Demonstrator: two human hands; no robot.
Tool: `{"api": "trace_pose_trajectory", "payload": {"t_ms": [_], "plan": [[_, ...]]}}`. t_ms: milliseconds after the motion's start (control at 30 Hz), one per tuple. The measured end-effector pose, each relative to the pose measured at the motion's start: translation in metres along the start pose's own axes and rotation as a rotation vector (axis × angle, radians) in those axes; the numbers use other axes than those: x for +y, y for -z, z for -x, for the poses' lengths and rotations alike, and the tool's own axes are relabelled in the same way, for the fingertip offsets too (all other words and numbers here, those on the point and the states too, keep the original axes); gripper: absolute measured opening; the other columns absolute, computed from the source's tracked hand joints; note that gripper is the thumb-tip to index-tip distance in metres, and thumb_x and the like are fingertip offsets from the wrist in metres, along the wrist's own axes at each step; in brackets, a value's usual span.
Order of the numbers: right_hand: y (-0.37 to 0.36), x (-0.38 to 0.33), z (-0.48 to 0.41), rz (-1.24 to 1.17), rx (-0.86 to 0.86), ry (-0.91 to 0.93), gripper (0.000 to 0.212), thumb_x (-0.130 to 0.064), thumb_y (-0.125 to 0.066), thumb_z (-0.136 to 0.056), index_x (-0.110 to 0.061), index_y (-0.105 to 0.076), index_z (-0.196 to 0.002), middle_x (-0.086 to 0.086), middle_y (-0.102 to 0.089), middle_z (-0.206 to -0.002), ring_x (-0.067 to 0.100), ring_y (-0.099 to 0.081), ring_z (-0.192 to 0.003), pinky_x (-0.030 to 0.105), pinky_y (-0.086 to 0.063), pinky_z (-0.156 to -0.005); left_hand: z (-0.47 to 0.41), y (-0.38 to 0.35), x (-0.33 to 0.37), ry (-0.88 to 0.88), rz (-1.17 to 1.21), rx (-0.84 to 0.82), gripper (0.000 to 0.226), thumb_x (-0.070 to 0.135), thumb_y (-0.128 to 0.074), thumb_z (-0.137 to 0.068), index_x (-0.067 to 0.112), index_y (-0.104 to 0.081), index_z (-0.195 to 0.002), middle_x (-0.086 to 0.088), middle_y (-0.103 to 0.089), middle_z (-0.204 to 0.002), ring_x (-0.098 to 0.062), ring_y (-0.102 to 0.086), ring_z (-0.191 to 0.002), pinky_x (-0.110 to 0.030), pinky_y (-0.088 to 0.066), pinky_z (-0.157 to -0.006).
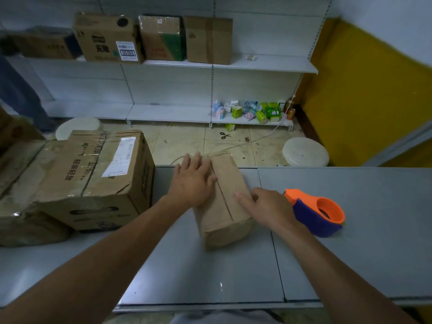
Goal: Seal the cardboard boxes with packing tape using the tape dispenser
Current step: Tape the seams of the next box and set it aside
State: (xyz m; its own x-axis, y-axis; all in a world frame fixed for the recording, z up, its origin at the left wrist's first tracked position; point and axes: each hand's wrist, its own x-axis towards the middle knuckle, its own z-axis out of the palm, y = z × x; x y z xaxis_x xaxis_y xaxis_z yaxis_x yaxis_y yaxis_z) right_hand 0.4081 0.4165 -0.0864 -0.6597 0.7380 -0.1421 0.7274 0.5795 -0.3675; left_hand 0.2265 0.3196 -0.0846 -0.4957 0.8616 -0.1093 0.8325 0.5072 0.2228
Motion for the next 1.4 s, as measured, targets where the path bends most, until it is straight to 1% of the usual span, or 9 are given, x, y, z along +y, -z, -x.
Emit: {"api": "trace_pose_trajectory", "payload": {"t_ms": [200,300,367,600,767,967,1100,1200,1400], "plan": [[0.000,0.026,0.014,-0.254,-0.053,-0.002,0.049,-0.058,-0.040,-0.095,-0.017,-0.064,-0.079,-0.003,-0.067,-0.075,0.016,-0.063,-0.075,0.032,-0.048,-0.068,-0.003,-0.022,0.033,0.040,-0.024,0.039,0.075,0.066,-0.012,-0.096,0.023,-0.002,-0.156,-0.014,0.013,-0.163,-0.037,0.018,-0.147,-0.054,0.000,-0.118],[0.017,0.083,0.014,-0.189,0.292,-0.092,0.024,-0.041,-0.061,-0.089,-0.018,-0.067,-0.084,-0.003,-0.068,-0.085,0.019,-0.064,-0.084,0.035,-0.050,-0.073,-0.013,-0.021,0.035,0.018,-0.047,0.046,0.076,0.067,-0.012,-0.095,0.024,-0.003,-0.156,-0.013,0.011,-0.163,-0.036,0.015,-0.148,-0.053,-0.002,-0.119],[0.028,0.119,0.015,-0.043,0.380,-0.147,0.025,-0.040,-0.069,-0.083,-0.016,-0.063,-0.087,0.002,-0.063,-0.090,0.025,-0.060,-0.089,0.035,-0.047,-0.071,-0.018,-0.020,0.038,0.013,-0.062,0.051,0.075,0.067,-0.012,-0.095,0.024,-0.003,-0.156,-0.012,0.010,-0.163,-0.036,0.015,-0.148,-0.053,-0.003,-0.119],[0.011,0.167,0.009,0.120,-0.062,-0.154,0.042,-0.053,-0.066,-0.080,-0.019,-0.046,-0.091,0.002,-0.058,-0.086,0.026,-0.061,-0.082,0.035,-0.047,-0.064,-0.019,-0.021,0.037,0.046,-0.073,0.038,0.077,0.069,-0.013,-0.094,0.026,0.000,-0.156,-0.009,0.013,-0.163,-0.033,0.016,-0.149,-0.052,-0.003,-0.120],[0.001,0.178,0.003,0.316,-0.043,-0.109,0.052,-0.060,-0.053,-0.087,-0.012,-0.043,-0.105,0.011,-0.066,-0.097,0.032,-0.065,-0.091,0.035,-0.044,-0.065,-0.018,-0.022,0.039,0.068,-0.096,0.046,0.077,0.070,-0.012,-0.094,0.027,-0.001,-0.156,-0.008,0.010,-0.164,-0.030,0.014,-0.149,-0.050,-0.004,-0.121],[0.000,0.190,0.002,0.246,-0.023,-0.047,0.047,-0.056,-0.057,-0.086,-0.012,-0.042,-0.091,0.012,-0.061,-0.082,0.036,-0.061,-0.078,0.037,-0.046,-0.063,-0.017,-0.023,0.042,0.095,-0.056,0.074,0.074,0.069,-0.020,-0.095,0.030,-0.011,-0.156,-0.004,0.002,-0.165,-0.024,0.010,-0.151,-0.046,-0.003,-0.120],[0.019,0.189,0.011,-0.154,0.014,-0.166,0.045,-0.052,-0.068,-0.081,-0.011,-0.052,-0.088,0.009,-0.062,-0.078,0.029,-0.055,-0.071,0.035,-0.039,-0.061,-0.008,-0.009,0.047,0.039,0.151,0.262,0.064,0.061,-0.024,-0.097,0.025,-0.042,-0.147,0.000,-0.031,-0.159,-0.017,-0.018,-0.149,-0.040,-0.007,-0.122],[0.032,0.181,0.037,-0.511,0.084,-0.240,0.032,-0.041,-0.073,-0.082,-0.015,-0.066,-0.098,0.008,-0.068,-0.089,0.021,-0.060,-0.074,0.031,-0.041,-0.062,0.009,0.014,0.051,-0.051,0.411,0.323,0.055,0.054,-0.039,-0.099,0.024,-0.047,-0.144,0.005,-0.039,-0.154,-0.007,-0.030,-0.142,-0.031,-0.022,-0.117],[0.029,0.149,0.095,-0.819,0.039,-0.335,0.020,-0.030,-0.069,-0.084,-0.015,-0.067,-0.098,0.005,-0.072,-0.091,0.022,-0.067,-0.084,0.030,-0.047,-0.064,0.048,0.006,0.013,-0.411,0.004,-0.114,0.083,0.077,-0.025,-0.086,0.034,-0.007,-0.154,0.009,0.001,-0.162,-0.008,0.010,-0.148,-0.034,0.007,-0.120]]}}
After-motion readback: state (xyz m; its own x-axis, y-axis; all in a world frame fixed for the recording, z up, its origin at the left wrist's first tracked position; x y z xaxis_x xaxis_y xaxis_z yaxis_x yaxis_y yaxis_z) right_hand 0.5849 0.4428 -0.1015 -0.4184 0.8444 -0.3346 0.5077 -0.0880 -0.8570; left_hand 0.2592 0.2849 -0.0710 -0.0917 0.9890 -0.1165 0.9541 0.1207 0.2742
